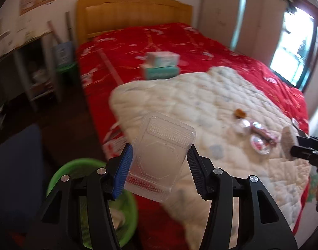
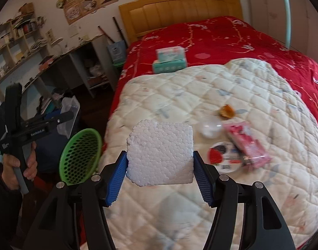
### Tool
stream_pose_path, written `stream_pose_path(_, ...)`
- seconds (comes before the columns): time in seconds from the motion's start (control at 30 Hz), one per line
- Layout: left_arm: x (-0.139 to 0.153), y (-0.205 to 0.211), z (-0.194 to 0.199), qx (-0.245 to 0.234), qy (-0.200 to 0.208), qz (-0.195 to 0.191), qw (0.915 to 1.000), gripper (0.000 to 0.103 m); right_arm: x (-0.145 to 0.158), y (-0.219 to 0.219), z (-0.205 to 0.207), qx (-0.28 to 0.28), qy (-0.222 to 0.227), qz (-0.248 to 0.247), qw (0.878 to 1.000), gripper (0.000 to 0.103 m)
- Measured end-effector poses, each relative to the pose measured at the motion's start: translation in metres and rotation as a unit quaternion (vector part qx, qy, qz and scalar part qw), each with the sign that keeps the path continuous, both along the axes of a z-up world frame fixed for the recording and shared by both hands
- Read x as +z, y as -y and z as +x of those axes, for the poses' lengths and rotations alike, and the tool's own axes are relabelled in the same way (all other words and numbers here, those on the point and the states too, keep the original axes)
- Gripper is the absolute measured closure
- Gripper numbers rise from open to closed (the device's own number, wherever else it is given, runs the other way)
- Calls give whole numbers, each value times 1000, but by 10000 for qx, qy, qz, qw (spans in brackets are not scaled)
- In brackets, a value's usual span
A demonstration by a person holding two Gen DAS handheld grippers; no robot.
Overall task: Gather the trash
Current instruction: 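Carry the foam block and clear box to the green wastebasket with both tools, then open the left tool to drop the clear box while the right tool drops the foam block in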
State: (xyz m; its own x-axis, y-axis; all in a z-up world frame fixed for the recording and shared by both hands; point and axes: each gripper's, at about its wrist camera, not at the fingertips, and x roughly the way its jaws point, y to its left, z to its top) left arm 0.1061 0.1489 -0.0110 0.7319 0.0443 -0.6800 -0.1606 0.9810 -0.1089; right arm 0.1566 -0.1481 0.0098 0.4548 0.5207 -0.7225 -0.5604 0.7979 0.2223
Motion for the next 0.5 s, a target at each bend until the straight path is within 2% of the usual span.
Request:
stream_pose_path(0.23,-29,-51,-51,859,-375,195,9954,50,-4,-38,-22,334,-108,70,9994,43)
stream_pose_path(0.4,-48,-76,-67,1192,-602,251,9907,50,-7,-59,-32,500,-166,52,9986,43)
stream_pose_path(0.5,-60,-88,-72,1336,-730,126,9883,49,-7,-68,-37,577,-177,37,9982,43)
